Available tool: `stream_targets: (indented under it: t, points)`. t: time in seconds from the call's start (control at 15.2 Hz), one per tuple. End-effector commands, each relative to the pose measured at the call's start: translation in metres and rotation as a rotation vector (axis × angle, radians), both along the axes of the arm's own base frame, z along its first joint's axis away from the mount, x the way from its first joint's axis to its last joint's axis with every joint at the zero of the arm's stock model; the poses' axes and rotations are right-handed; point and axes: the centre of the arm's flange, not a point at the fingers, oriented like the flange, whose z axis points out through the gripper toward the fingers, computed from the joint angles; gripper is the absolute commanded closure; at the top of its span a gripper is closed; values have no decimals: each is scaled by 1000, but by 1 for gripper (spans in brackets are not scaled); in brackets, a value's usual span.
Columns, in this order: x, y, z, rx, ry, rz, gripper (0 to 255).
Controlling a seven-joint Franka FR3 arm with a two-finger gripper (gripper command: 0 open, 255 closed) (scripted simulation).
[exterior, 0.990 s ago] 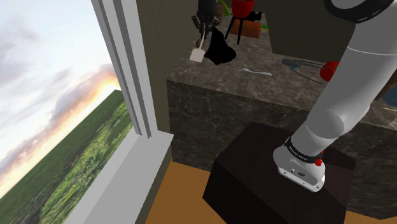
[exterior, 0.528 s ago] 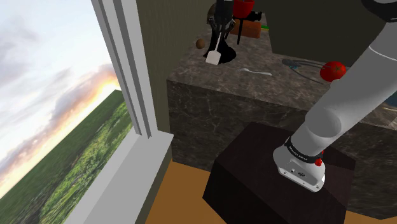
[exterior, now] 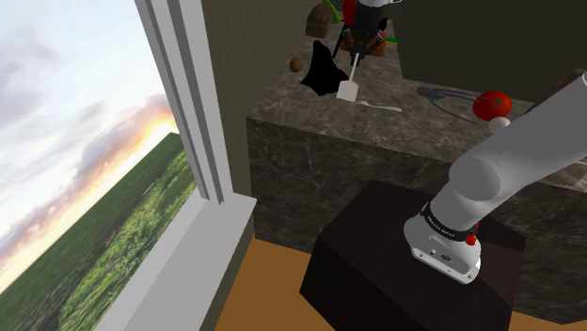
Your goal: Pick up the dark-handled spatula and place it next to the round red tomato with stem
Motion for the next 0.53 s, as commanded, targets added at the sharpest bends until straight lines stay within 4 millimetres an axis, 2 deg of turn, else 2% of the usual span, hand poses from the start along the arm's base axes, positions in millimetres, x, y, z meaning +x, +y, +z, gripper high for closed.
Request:
stream_targets:
  t: [0.0, 0.46]
  points:
    - [-24, -12, 0, 1, 0, 1, 255]
    - [-103, -60, 0, 1, 0, 1, 255]
